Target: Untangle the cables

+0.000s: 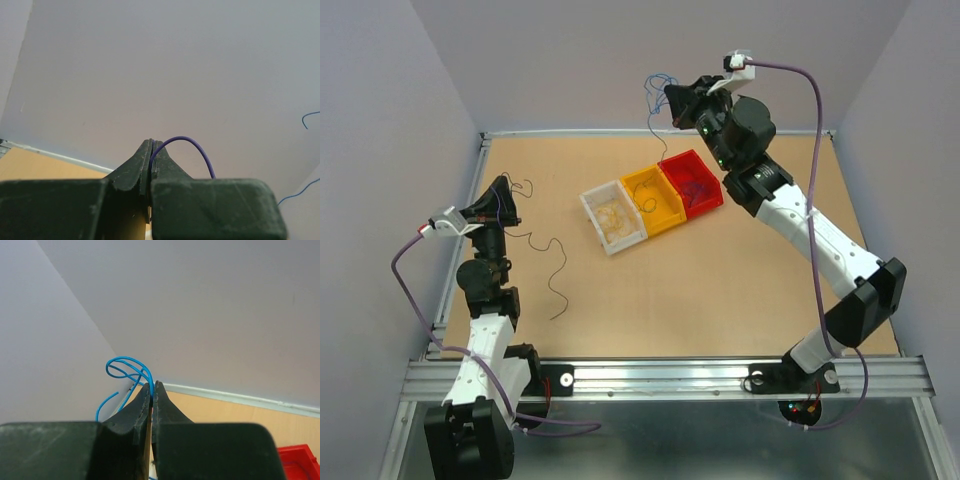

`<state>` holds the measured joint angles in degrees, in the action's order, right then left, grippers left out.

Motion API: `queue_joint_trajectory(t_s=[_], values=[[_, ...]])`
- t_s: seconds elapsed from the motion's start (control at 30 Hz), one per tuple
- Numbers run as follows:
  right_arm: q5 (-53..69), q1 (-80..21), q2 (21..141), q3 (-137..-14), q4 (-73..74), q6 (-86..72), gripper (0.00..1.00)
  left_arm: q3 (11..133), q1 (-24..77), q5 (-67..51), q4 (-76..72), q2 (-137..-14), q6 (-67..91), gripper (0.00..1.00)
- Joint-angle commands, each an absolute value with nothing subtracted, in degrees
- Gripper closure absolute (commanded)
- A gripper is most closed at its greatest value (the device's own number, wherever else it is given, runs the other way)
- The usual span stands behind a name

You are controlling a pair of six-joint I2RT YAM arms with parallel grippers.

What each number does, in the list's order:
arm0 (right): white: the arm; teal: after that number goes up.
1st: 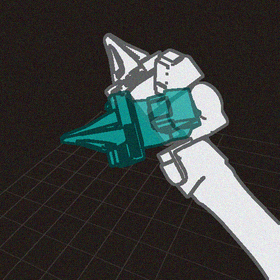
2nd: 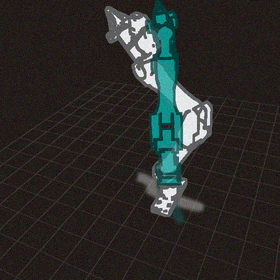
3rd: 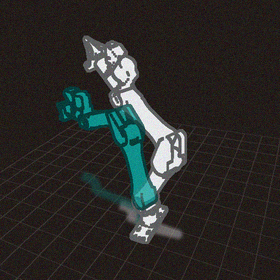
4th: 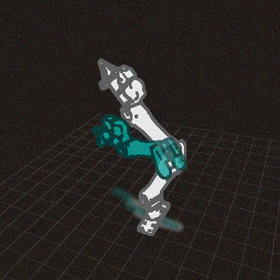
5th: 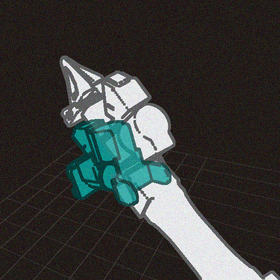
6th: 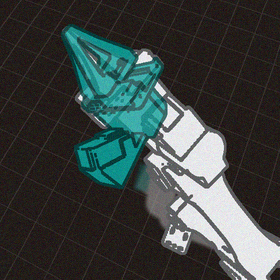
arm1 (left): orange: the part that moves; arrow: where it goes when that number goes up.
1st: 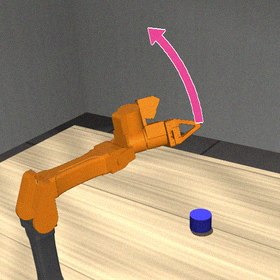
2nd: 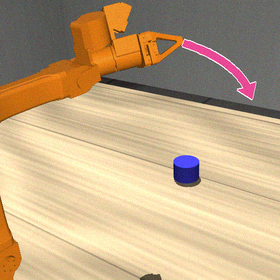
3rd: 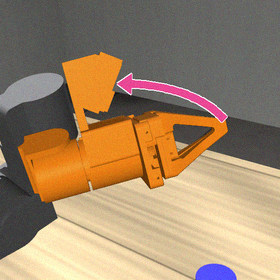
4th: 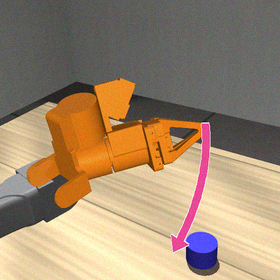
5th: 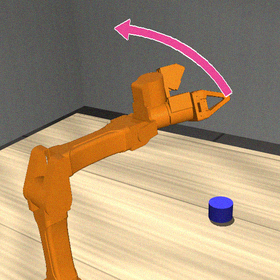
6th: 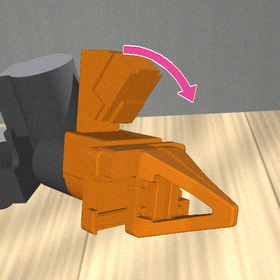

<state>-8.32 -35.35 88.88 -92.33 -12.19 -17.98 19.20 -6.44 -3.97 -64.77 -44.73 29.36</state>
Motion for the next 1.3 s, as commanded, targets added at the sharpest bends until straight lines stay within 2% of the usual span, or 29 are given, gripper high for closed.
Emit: queue_joint_trajectory(t_s=[0.0, 0.23, 0.7, 0.87, 0.97, 1.0, 1.1, 1.13, 1.2, 1.27], values=[[-9.75, -35.77, 92.36, -101.49, -13.18, -15.65, 0.99, 18.9, -6.15, -3.87, -69.26, -44.12, 28.3, 1.0], [-11.43, -35.68, 96.5, -104.59, -13.18, -14.15, 1.0, 18.9, -5.98, -3.87, -69.52, -44.47, 28.13, 1.0], [-13.36, -35.6, 91.84, -82.54, -13.1, -15.73, 0.99, 18.81, -5.63, -3.87, -69.61, -45.18, 27.77, 1.0], [-14.32, -35.6, 95.7, -76.22, -11.08, -18.1, 0.99, 19.07, -5.36, -4.13, -69.79, -45.97, 27.42, 1.0], [-15.99, -35.77, 101.84, -76.46, -6.25, -19.16, 0.98, 19.07, -5.19, -4.66, -69.87, -46.05, 27.42, 1.0], [-16.17, -35.68, 103.87, -77.6, -2.41, -19.33, 0.86, 19.07, -5.1, -4.83, -69.87, -46.05, 27.42, 1.0], [-13.1, -35.77, 112.22, -85.74, 4.38, -19.68, 0.64, 19.07, -5.01, -5.01, -70.05, -46.05, 27.16, 1.0], [-12.31, -35.86, 113.63, -87.35, 6.74, -20.21, 0.53, 19.07, -4.84, -4.92, -70.05, -45.97, 27.07, 1.0], [-11.69, -36.21, 114.0, -88.85, 6.86, -20.57, 0.44, 18.9, -4.75, -4.92, -70.14, -45.79, 26.9, 1.0], [-10.73, -36.47, 113.47, -89.3, 6.77, -20.13, 0.41, 18.9, -4.57, -4.83, -70.22, -45.7, 26.81, 1.0]])
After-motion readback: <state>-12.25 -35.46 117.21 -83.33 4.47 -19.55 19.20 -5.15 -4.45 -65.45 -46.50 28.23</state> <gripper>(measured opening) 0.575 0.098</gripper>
